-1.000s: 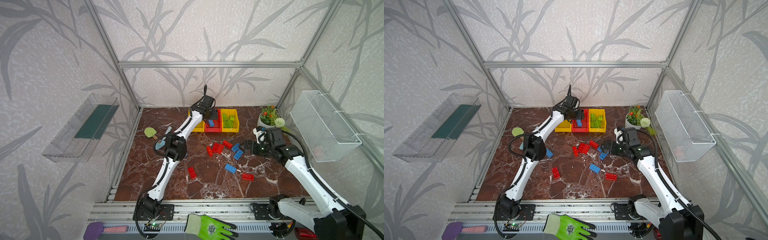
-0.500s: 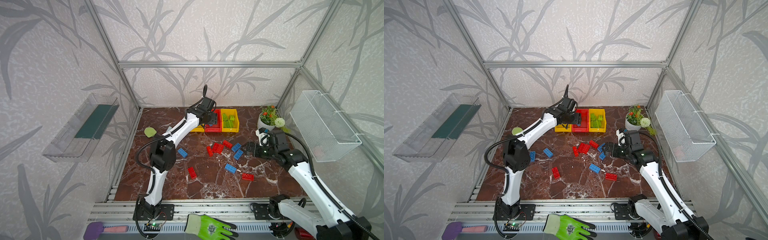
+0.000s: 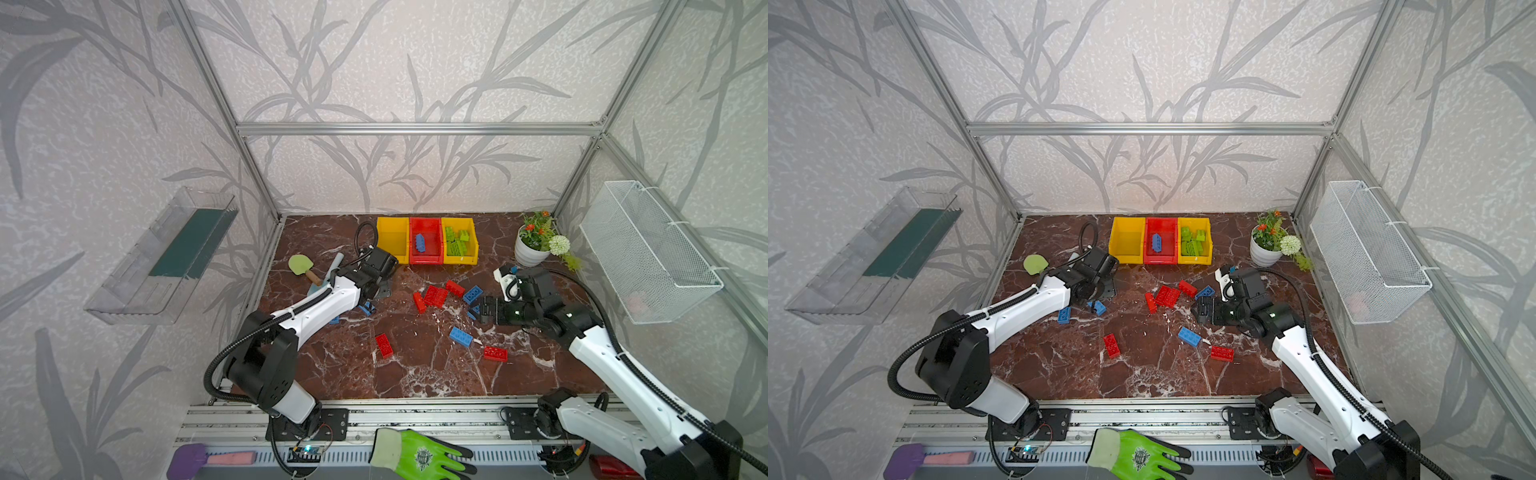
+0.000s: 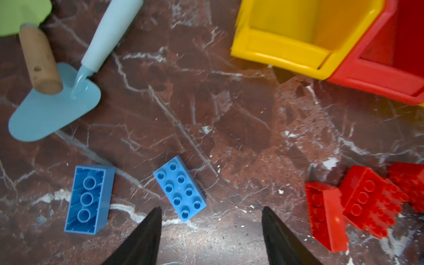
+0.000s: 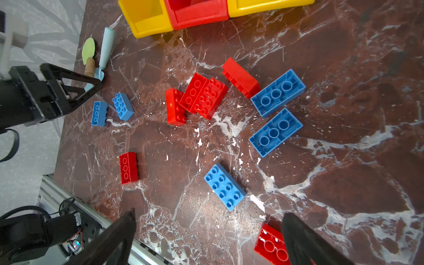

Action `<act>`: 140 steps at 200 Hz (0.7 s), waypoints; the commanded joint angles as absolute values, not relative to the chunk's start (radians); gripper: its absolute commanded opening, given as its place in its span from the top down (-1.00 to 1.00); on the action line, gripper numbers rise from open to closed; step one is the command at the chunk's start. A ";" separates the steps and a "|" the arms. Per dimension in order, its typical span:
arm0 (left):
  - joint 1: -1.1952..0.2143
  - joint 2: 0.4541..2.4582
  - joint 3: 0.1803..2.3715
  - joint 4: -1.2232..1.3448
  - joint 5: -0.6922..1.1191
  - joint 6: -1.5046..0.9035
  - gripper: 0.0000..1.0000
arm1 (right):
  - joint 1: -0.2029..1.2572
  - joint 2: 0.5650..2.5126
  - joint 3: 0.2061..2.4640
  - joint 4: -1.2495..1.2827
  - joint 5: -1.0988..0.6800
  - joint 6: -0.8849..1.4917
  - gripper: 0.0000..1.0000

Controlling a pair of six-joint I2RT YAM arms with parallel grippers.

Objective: Sort the legos into containers by color
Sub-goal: Pick up the lego from the middle-left of the table.

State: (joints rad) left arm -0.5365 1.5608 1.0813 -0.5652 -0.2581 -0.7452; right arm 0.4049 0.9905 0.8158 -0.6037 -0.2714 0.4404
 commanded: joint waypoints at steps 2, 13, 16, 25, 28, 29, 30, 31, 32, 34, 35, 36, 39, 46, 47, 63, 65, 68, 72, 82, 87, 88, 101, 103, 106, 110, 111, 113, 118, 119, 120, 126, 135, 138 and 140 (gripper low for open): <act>-0.510 1.552 1.050 -0.524 -0.280 -0.830 -0.38 | 0.432 0.997 0.804 -0.580 -0.249 0.463 -0.98; -0.494 1.571 1.041 -0.515 -0.274 -0.837 -0.37 | 0.436 0.995 0.801 -0.577 -0.249 0.466 -0.98; -0.488 1.576 1.039 -0.513 -0.270 -0.839 -0.38 | 0.437 0.995 0.801 -0.577 -0.249 0.466 -0.98; -0.475 1.596 1.033 -0.507 -0.261 -0.846 -0.37 | 0.437 0.993 0.801 -0.577 -0.247 0.469 -0.98; -0.471 1.600 1.031 -0.503 -0.259 -0.848 -0.37 | 0.437 0.993 0.801 -0.578 -0.246 0.470 -0.98; -0.470 1.603 1.030 -0.502 -0.258 -0.848 -0.37 | 0.437 0.992 0.801 -0.578 -0.247 0.470 -0.98; -0.468 1.605 1.030 -0.500 -0.258 -0.849 -0.37 | 0.437 0.991 0.801 -0.578 -0.245 0.469 -0.98; -0.467 1.607 1.029 -0.499 -0.257 -0.849 -0.37 | 0.437 0.990 0.802 -0.578 -0.245 0.469 -0.98; -0.466 1.609 1.028 -0.498 -0.255 -0.849 -0.37 | 0.437 0.990 0.801 -0.578 -0.245 0.469 -0.98; -0.464 1.612 1.027 -0.496 -0.253 -0.850 -0.37 | 0.437 0.990 0.801 -0.578 -0.245 0.470 -0.98; -0.463 1.613 1.026 -0.494 -0.252 -0.850 -0.37 | 0.437 0.991 0.801 -0.578 -0.243 0.470 -0.98; -0.461 1.616 1.025 -0.493 -0.250 -0.851 -0.37 | 0.437 0.990 0.801 -0.577 -0.243 0.470 -0.98; -0.458 1.623 1.024 -0.487 -0.247 -0.853 -0.36 | 0.437 0.989 0.801 -0.579 -0.240 0.468 -0.98; -0.451 1.638 1.020 -0.479 -0.236 -0.854 -0.37 | 0.437 0.989 0.801 -0.580 -0.238 0.468 -0.98; -0.451 1.641 1.021 -0.478 -0.235 -0.855 -0.37 | 0.437 0.989 0.800 -0.580 -0.237 0.468 -0.98; -0.440 1.674 1.025 -0.473 -0.225 -0.861 -0.36 | 0.437 0.997 0.801 -0.577 -0.237 0.466 -0.98; -0.439 1.679 1.025 -0.473 -0.224 -0.863 -0.36 | 0.437 0.999 0.801 -0.575 -0.236 0.466 -0.98; -0.438 1.683 1.025 -0.473 -0.223 -0.863 -0.35 | 0.437 1.002 0.801 -0.574 -0.238 0.467 -0.98; -0.436 1.690 1.025 -0.470 -0.220 -0.865 -0.35 | 0.437 1.004 0.801 -0.572 -0.239 0.466 -0.98; -0.432 1.706 1.025 -0.468 -0.220 -0.868 -0.34 | 0.437 1.015 0.801 -0.569 -0.240 0.464 -0.98; -0.429 1.712 1.024 -0.468 -0.220 -0.868 -0.34 | 0.437 1.018 0.802 -0.566 -0.242 0.463 -0.98; -0.429 1.713 1.024 -0.468 -0.221 -0.869 -0.33 | 0.437 1.020 0.801 -0.566 -0.241 0.462 -0.98; -0.424 1.727 1.021 -0.462 -0.220 -0.870 -0.31 | 0.437 1.031 0.802 -0.560 -0.244 0.459 -0.98; -0.422 1.728 1.020 -0.461 -0.219 -0.871 -0.30 | 0.437 1.035 0.802 -0.559 -0.244 0.459 -0.98; -0.421 1.731 1.019 -0.460 -0.216 -0.872 -0.30 | 0.437 1.038 0.801 -0.558 -0.245 0.459 -0.98; -0.419 1.738 1.020 -0.459 -0.213 -0.874 -0.29 | 0.437 1.042 0.802 -0.557 -0.245 0.458 -0.98; -0.419 1.738 1.020 -0.459 -0.213 -0.874 -0.29 | 0.437 1.042 0.802 -0.557 -0.245 0.458 -0.98; -0.418 1.741 1.020 -0.459 -0.211 -0.874 -0.28 | 0.437 1.045 0.802 -0.556 -0.245 0.456 -0.98; -0.415 1.747 1.019 -0.458 -0.209 -0.877 -0.26 | 0.437 1.049 0.804 -0.555 -0.246 0.455 -0.98; -0.415 1.748 1.019 -0.457 -0.207 -0.877 -0.26 | 0.437 1.050 0.804 -0.555 -0.245 0.454 -0.98; -0.415 1.748 1.019 -0.457 -0.206 -0.877 -0.25 | 0.437 1.050 0.805 -0.555 -0.245 0.454 -0.98; -0.413 1.755 1.019 -0.454 -0.201 -0.878 -0.22 | 0.437 1.054 0.804 -0.555 -0.247 0.453 -0.98; -0.412 1.764 1.018 -0.451 -0.194 -0.883 -0.16 | 0.437 1.059 0.808 -0.553 -0.247 0.451 -0.98; -0.413 1.768 1.018 -0.452 -0.191 -0.883 -0.13 | 0.437 1.059 0.808 -0.552 -0.247 0.450 -0.98; -0.412 1.770 1.018 -0.450 -0.190 -0.885 -0.13 | 0.437 1.060 0.807 -0.551 -0.247 0.450 -0.98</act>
